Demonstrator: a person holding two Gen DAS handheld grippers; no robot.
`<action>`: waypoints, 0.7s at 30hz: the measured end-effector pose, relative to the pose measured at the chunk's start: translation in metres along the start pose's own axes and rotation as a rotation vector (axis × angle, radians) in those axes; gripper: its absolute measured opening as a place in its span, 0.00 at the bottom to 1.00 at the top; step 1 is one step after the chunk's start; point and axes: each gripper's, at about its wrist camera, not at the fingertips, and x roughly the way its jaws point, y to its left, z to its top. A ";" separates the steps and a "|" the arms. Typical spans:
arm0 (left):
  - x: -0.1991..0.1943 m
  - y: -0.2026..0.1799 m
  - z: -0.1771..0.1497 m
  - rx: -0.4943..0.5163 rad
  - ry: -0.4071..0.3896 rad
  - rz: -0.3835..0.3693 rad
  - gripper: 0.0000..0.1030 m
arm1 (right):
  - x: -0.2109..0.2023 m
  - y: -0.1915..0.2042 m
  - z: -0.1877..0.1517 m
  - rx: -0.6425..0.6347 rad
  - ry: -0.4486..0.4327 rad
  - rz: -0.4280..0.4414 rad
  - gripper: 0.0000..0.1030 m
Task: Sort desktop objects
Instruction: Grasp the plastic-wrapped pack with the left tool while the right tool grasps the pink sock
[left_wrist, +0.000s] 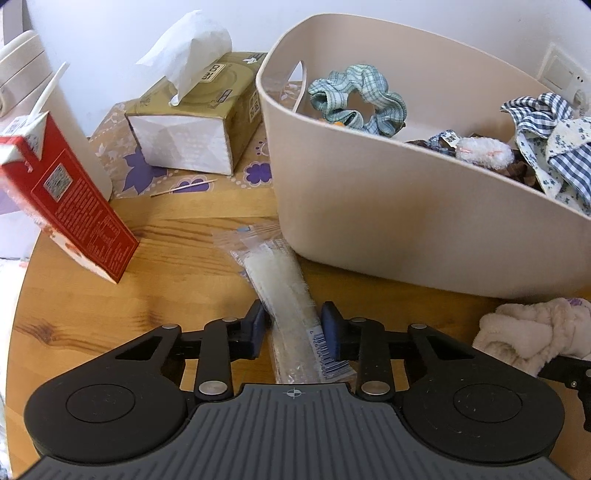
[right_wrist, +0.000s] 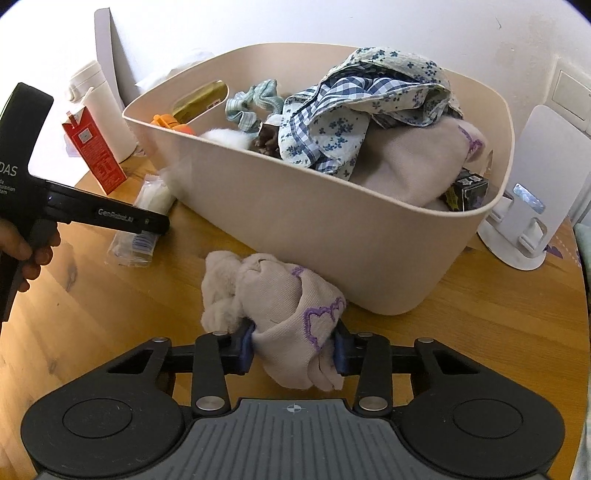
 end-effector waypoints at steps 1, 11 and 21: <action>-0.001 0.000 -0.002 0.001 -0.002 -0.004 0.31 | -0.001 0.000 -0.001 -0.002 0.001 0.001 0.36; -0.017 -0.002 -0.022 0.029 0.000 -0.030 0.27 | -0.018 0.004 -0.017 -0.042 0.004 0.013 0.31; -0.035 0.001 -0.039 0.030 -0.009 -0.038 0.25 | -0.036 0.000 -0.027 -0.030 -0.028 0.036 0.30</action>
